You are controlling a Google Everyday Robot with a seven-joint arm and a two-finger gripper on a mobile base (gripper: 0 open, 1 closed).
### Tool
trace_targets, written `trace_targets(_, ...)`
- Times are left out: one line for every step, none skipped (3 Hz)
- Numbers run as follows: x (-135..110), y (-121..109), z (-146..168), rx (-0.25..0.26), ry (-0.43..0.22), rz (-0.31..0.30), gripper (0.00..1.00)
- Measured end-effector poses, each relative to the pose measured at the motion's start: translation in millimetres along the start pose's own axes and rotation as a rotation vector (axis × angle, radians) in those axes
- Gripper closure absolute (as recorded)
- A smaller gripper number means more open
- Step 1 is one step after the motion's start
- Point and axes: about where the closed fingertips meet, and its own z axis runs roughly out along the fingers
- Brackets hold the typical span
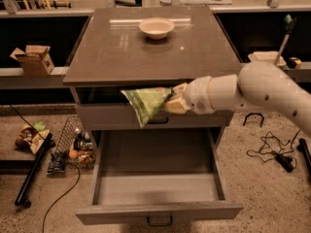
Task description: Place green jalapeno chip bag into middle drawer
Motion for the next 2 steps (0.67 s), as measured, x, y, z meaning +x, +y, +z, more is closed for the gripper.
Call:
trace_targets(76, 15, -3, 0.064, 0.083, 0.158, 1.0)
trace_targets(140, 26, 0, 0.106, 0.118, 0.294, 1.0)
